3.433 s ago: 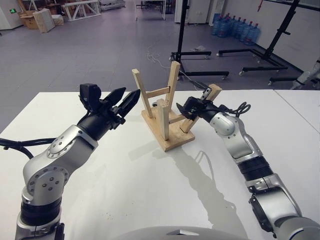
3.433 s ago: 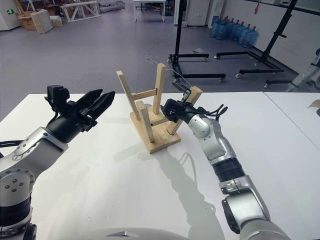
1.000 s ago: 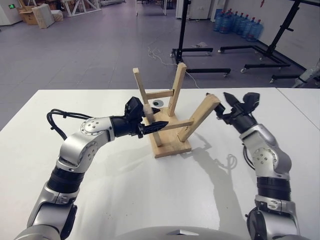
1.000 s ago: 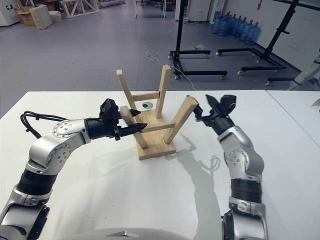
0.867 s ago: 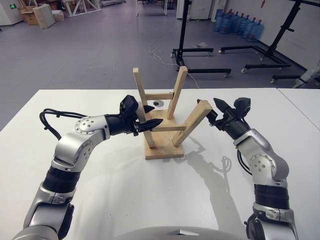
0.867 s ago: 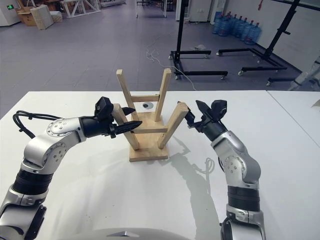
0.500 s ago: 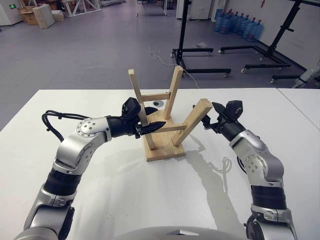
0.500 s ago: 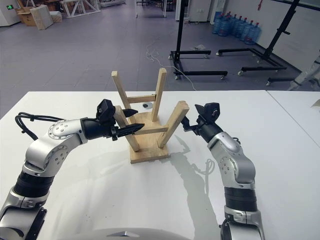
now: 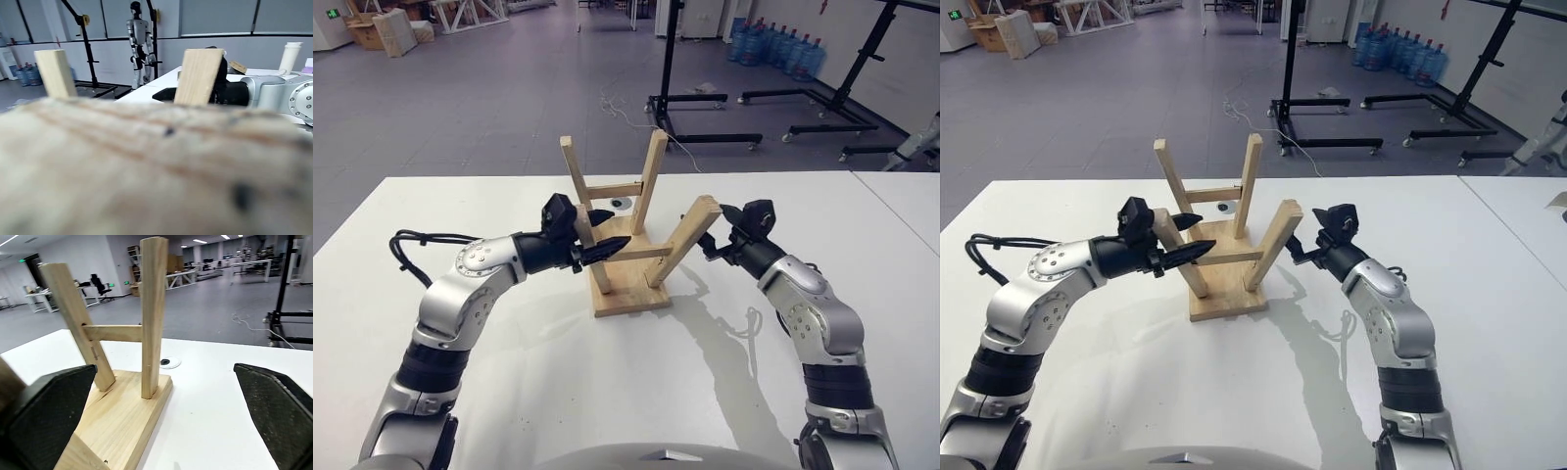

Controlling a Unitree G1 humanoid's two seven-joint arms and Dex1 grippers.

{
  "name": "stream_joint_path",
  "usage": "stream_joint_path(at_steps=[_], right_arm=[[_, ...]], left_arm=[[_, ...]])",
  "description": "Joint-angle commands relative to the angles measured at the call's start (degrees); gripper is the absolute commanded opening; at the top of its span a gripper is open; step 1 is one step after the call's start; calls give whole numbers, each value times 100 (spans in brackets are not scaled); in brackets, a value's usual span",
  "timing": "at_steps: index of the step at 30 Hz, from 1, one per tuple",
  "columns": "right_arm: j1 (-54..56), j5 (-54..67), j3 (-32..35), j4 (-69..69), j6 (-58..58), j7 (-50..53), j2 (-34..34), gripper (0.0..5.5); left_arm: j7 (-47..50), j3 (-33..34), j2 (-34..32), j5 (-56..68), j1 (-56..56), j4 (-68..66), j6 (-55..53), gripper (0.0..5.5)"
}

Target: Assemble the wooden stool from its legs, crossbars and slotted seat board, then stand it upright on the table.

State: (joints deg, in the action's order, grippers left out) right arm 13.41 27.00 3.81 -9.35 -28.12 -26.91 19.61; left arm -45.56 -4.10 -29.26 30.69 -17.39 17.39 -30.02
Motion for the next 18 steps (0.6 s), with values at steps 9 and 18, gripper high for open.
stream_joint_path(at_steps=[9,18], right_arm=[[390,-332,193,835,597,-380,238,518],[1048,983,1160,685,299,-559,178,518]], left_arm=[[-794,1172,-650,1574,751,725,-588,301],[-214,2064,-635,1993,-46,690,-284,301]])
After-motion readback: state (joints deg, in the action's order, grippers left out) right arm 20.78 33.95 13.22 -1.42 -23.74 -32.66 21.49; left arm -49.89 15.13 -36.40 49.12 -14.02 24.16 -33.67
